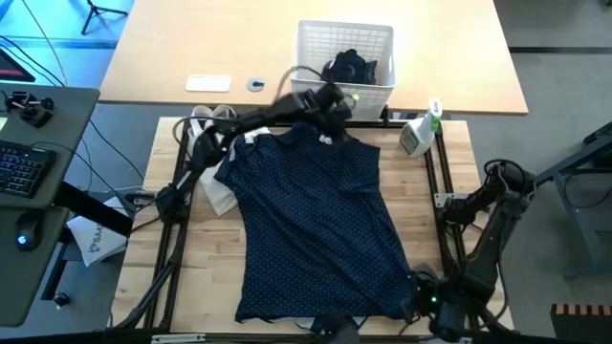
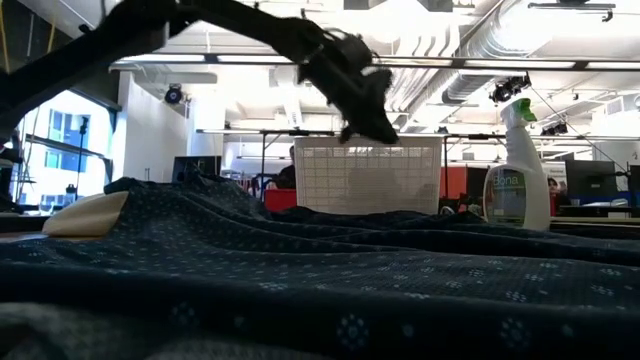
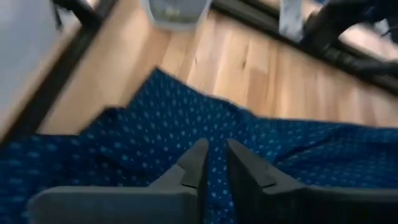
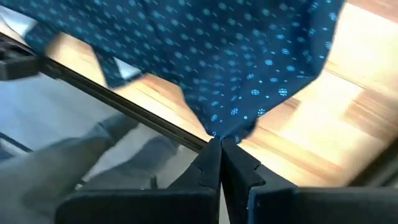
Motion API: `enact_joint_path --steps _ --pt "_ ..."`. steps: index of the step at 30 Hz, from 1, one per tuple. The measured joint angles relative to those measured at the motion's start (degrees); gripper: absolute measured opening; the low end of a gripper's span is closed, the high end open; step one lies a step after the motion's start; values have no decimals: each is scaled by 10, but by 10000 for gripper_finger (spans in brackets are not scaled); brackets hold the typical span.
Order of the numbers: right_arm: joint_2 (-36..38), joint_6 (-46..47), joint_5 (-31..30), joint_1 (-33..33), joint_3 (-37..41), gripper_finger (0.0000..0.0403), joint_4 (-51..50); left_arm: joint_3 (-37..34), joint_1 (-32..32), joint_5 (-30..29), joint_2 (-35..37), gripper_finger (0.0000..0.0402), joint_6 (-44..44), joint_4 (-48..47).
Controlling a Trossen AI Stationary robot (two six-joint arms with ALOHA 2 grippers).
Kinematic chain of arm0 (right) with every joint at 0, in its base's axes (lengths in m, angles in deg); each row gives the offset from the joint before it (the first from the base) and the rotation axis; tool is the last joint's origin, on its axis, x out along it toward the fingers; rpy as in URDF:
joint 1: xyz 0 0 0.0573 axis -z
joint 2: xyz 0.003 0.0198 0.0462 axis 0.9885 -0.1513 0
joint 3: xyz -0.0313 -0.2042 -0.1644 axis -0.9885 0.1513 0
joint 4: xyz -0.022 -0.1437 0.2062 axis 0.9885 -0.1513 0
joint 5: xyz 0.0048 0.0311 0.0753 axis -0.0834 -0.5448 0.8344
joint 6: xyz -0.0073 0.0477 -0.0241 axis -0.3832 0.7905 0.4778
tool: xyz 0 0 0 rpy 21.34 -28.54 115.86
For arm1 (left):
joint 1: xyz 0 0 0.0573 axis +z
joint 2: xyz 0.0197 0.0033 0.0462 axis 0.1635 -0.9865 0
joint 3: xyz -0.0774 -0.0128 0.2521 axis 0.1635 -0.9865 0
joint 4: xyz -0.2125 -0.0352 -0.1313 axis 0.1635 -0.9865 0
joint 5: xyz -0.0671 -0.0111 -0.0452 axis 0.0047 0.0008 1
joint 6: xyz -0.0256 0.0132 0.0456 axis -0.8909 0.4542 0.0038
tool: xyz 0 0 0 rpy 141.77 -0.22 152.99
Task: Fold Laundry from Bin
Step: Fold the blue polo shirt
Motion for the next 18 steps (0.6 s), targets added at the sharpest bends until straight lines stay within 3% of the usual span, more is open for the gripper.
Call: enact_joint_path --steps 5,9,18 --pt "0 -16 -18 25 -1 0 18 0 -19 -34 -45 108 -65 -2" --pt "0 -32 -18 39 -1 0 23 0 -23 -5 -69 151 -137 -29" --pt "0 -75 -32 54 -1 0 -1 0 -95 -64 -72 157 -75 -71"
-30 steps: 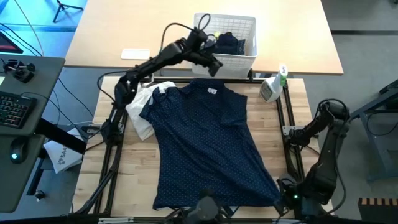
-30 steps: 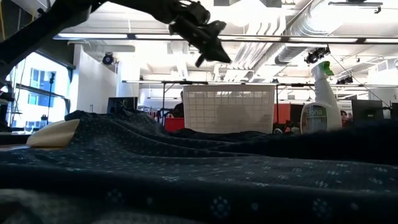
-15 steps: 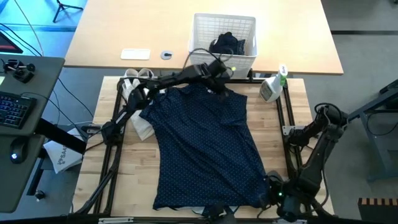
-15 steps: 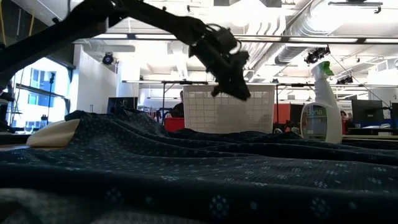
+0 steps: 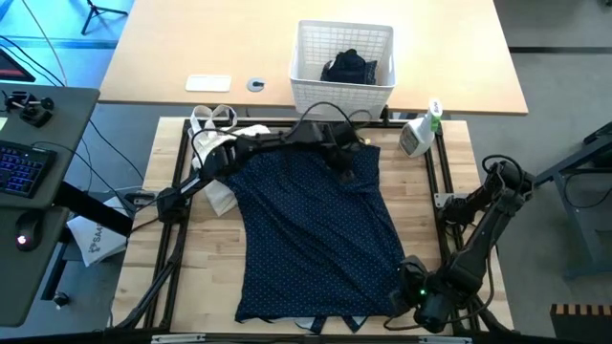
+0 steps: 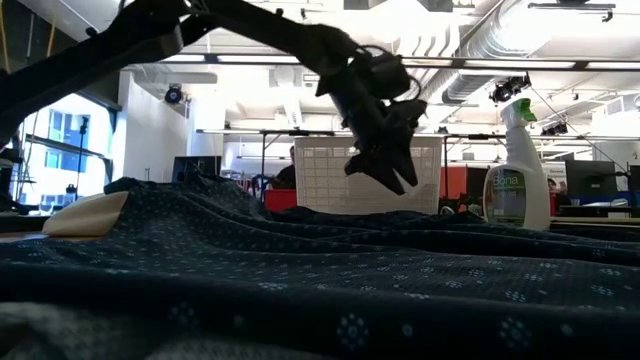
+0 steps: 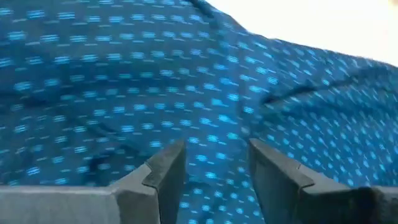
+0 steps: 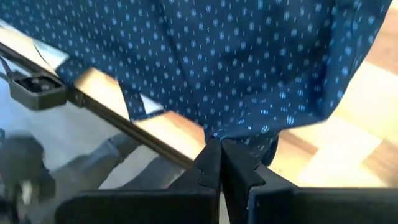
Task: Fold Laundry from Bin
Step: Fold the blue polo shirt
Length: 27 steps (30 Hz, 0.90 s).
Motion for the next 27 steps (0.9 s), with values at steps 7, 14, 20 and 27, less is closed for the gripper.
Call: enact_joint_path --steps 7,14,20,27 --pt "0 0 -30 0 0 0 -8 0 -68 -112 0 157 230 -22" --pt "0 -1 -31 -1 0 0 -8 -2 -97 -167 -13 157 339 17" --pt "0 -1 -31 -3 0 0 -5 -4 -96 -257 -42 157 344 15" --pt "0 -1 -31 -9 0 0 -6 -3 -96 -300 -44 131 343 24"
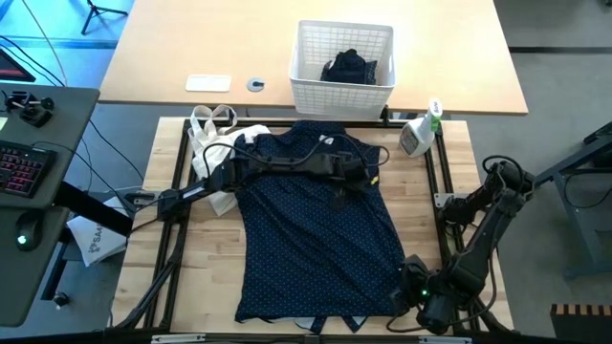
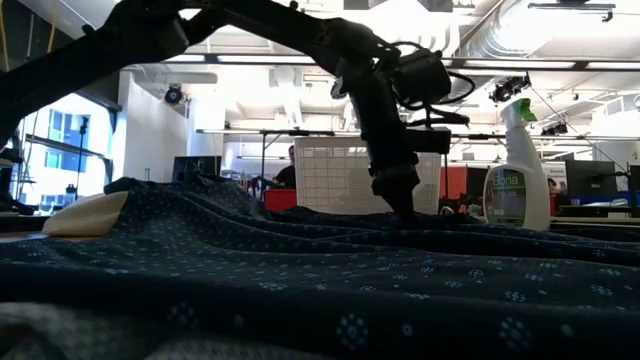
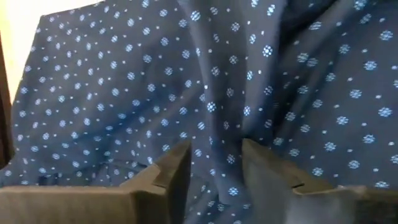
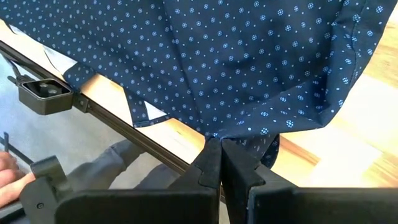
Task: Fold Laundry from Bin
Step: Fold the blue polo shirt
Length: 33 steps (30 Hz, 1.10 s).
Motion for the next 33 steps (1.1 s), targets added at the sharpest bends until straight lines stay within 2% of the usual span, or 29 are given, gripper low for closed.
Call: enact_joint_path --steps 3,6,8,12,16,22,25,29,33 --pt "0 0 0 -4 0 0 0 0 5 1 0 86 9 -2" --pt "0 3 0 -9 0 0 0 -1 12 34 0 24 20 -12" --pt "0 8 0 -12 0 0 0 -7 15 40 0 8 27 -11" --pt "0 16 0 -18 0 0 0 -6 16 14 13 2 36 -31" --pt "0 18 -5 -19 0 0 0 -3 15 -22 64 1 21 -50" --pt "-4 34 -91 -13 0 0 2 -3 15 -56 148 1 -17 -84" --pt "-16 19 -103 0 0 0 25 -6 21 -76 183 0 -31 -118" --pt "-48 -41 -102 14 0 0 101 -47 42 -82 211 0 -76 -186" --pt "-89 -71 -102 24 0 0 178 -125 55 -66 240 0 -129 -257"
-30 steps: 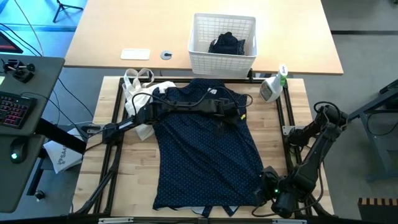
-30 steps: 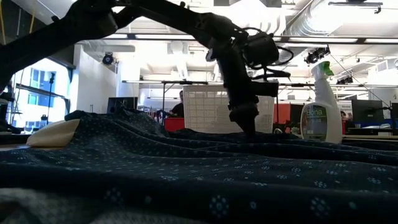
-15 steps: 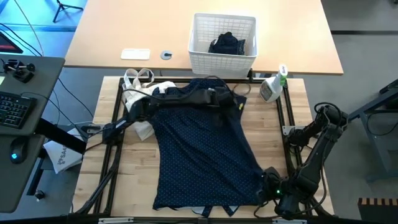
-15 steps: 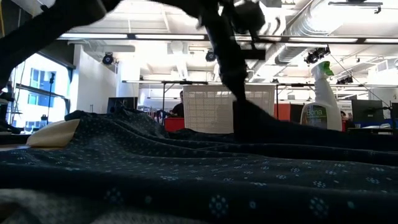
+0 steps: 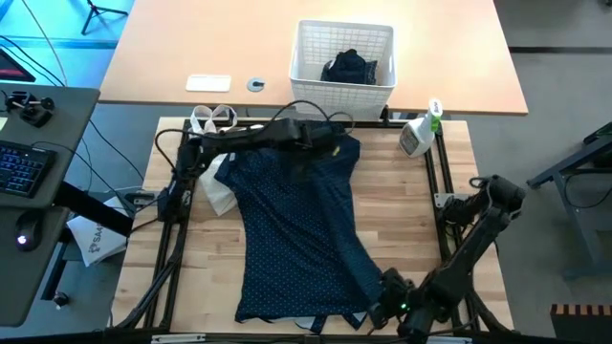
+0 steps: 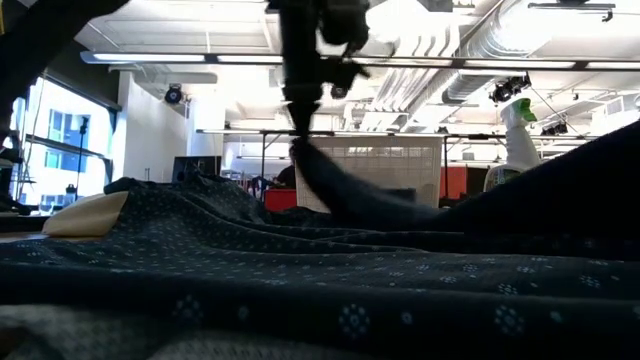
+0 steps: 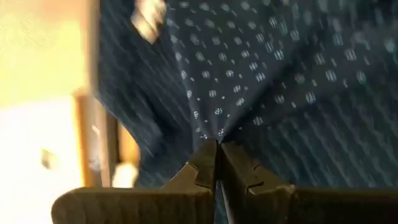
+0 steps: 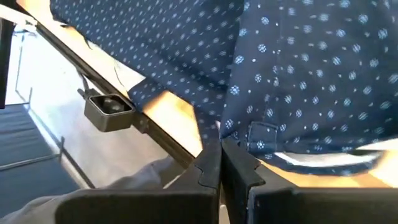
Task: Fold Laundry from Bin
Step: Fold the blue polo shirt
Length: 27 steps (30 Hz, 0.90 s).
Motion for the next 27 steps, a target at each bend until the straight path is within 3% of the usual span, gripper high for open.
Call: enact_joint_path --steps 8,12,18,21,24,27 --pt "-35 11 1 1 0 0 37 -246 -16 59 86 0 -59 19" --pt "-31 10 1 1 0 0 14 -323 -21 90 112 8 -94 19" --pt "-31 11 3 0 0 0 -1 -323 4 224 143 71 -115 -36" --pt "-31 11 4 -1 0 0 -1 -294 27 249 151 111 -116 -35" --pt "-31 6 8 -1 0 0 -2 -257 52 249 150 144 -131 15" --pt "-30 5 23 -1 0 0 -8 -241 73 247 150 167 -135 149"
